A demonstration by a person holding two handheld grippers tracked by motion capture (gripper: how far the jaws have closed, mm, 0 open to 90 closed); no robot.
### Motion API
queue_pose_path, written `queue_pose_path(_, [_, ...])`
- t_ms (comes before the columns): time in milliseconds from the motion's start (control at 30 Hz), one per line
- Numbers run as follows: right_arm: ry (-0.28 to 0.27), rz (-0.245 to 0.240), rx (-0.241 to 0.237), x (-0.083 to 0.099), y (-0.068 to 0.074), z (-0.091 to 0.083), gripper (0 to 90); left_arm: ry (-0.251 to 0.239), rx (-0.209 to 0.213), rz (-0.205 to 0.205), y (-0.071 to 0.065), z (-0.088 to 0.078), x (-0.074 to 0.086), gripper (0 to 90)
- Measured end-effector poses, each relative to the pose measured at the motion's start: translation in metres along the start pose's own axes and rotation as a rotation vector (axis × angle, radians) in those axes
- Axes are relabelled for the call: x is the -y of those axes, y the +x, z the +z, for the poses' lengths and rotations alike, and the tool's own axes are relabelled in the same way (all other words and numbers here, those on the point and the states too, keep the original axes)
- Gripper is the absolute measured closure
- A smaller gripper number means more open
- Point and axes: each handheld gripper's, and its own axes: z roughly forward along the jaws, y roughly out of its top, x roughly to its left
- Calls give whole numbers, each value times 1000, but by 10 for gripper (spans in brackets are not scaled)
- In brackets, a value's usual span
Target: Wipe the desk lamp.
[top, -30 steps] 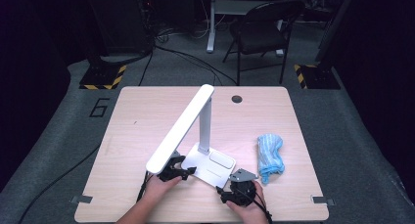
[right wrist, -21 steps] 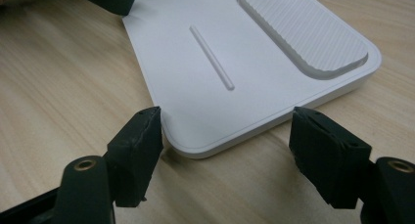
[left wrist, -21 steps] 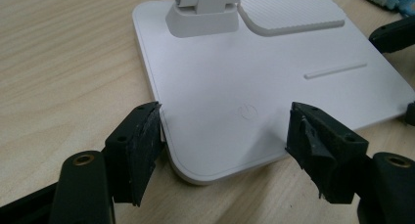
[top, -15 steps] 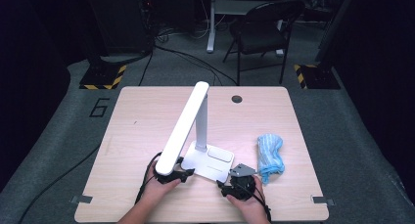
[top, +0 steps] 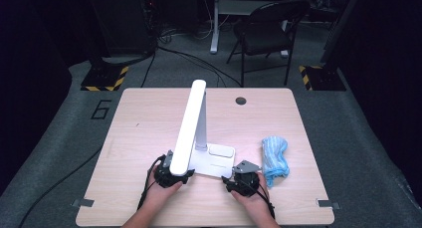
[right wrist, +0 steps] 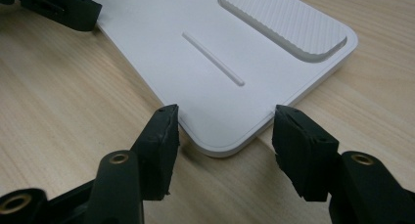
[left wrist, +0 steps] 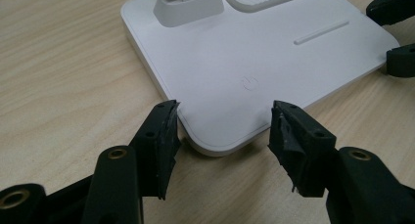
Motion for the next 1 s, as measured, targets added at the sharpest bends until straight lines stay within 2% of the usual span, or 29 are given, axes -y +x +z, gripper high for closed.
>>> queue_pose_path(67, [0, -6, 2, -1, -2, 1, 444, 2, -10, 1, 0, 0, 0, 450])
queue_pose_path(100, [5, 11, 6, -2, -2, 2, 447, 1, -12, -2, 0, 1, -1, 453])
queue_pose_path(133, [0, -12, 6, -2, -4, 3, 451, 3, -15, -6, -1, 1, -1, 456])
queue_pose_path(233, [6, -12, 12, -3, -6, 4, 454, 6, -23, -11, -2, 1, -1, 472])
queue_pose_path(567, [15, 12, 30, -5, -9, 8, 475, 12, -41, -11, -4, 1, -1, 502])
queue_pose_path(633, [7, -5, 32, -6, -10, 9, 476, 13, -42, -16, -4, 1, -1, 504])
queue_pose_path(700, [12, 7, 33, -6, -10, 9, 477, 13, -40, -30, -5, 2, -1, 508])
queue_pose_path(833, [15, 35, 34, -7, -11, 10, 480, 19, -41, -19, -4, 2, -1, 514])
queue_pose_path(1000, [12, 37, 29, -9, -15, 12, 482, 16, -45, -18, -4, 2, -1, 521])
